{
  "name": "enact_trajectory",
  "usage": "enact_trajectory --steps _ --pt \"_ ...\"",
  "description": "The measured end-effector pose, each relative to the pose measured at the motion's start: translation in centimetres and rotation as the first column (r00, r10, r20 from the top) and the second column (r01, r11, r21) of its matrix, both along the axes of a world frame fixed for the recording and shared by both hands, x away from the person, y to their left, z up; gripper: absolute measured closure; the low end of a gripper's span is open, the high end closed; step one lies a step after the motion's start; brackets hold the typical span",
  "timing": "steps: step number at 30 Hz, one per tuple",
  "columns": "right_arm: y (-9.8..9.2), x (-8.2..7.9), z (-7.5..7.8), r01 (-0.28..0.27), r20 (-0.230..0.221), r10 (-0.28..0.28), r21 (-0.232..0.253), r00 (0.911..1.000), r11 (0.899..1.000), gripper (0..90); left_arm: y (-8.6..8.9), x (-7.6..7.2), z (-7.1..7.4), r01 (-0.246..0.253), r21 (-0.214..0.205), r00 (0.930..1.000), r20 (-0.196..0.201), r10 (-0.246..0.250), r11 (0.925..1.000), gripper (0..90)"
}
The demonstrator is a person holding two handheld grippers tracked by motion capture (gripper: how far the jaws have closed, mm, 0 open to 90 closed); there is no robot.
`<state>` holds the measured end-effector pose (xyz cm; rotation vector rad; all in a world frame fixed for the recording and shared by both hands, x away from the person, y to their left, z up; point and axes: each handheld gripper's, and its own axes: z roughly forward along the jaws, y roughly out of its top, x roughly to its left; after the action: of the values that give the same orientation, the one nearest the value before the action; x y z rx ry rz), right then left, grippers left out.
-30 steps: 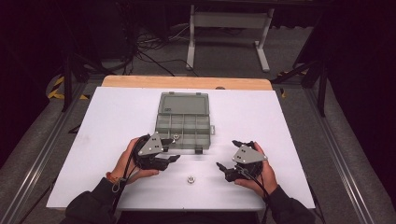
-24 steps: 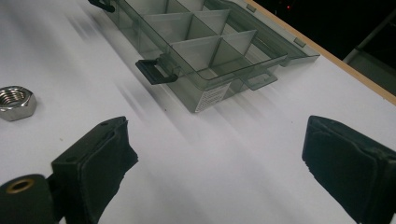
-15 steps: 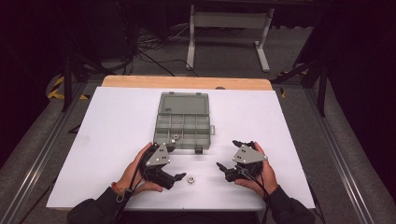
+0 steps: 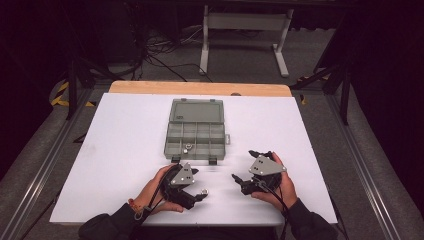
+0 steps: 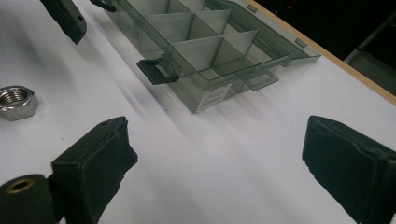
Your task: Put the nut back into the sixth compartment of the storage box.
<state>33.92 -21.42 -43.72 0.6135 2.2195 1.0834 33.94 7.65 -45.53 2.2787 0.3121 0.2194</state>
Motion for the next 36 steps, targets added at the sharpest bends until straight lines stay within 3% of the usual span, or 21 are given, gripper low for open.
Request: enact_trajectory --steps 10,15,20,30,36 --pt "0.0 0.0 0.0 0.001 -0.001 -0.001 -0.001 1.0 1.0 8.3 -0.6 0.0 -0.2 0.006 0.019 0.9998 -0.018 -0.006 0.9998 28.4" --pt "0.0 0.0 0.0 0.0 0.0 0.0 -0.001 1.0 1.0 8.3 -0.9 0.1 -0.5 -0.002 0.023 0.9988 -0.048 0.003 0.9997 36.3" --pt "0.0 0.0 0.0 0.0 0.0 0.0 -0.003 1.0 1.0 8.3 -1.1 0.2 -0.6 0.041 0.032 0.9972 -0.063 -0.039 0.9986 47.9" --pt "-0.1 0.1 0.0 0.001 0.0 -0.001 -0.005 1.0 1.0 8.3 -1.2 0.0 -0.7 0.073 0.042 0.9946 -0.076 -0.07 0.9964 65.7" --pt "0.0 0.0 0.0 0.0 -0.001 0.0 -0.006 1.0 1.0 8.4 -1.2 0.0 -0.7 0.076 0.043 0.9947 -0.073 -0.072 0.9962 68.1"
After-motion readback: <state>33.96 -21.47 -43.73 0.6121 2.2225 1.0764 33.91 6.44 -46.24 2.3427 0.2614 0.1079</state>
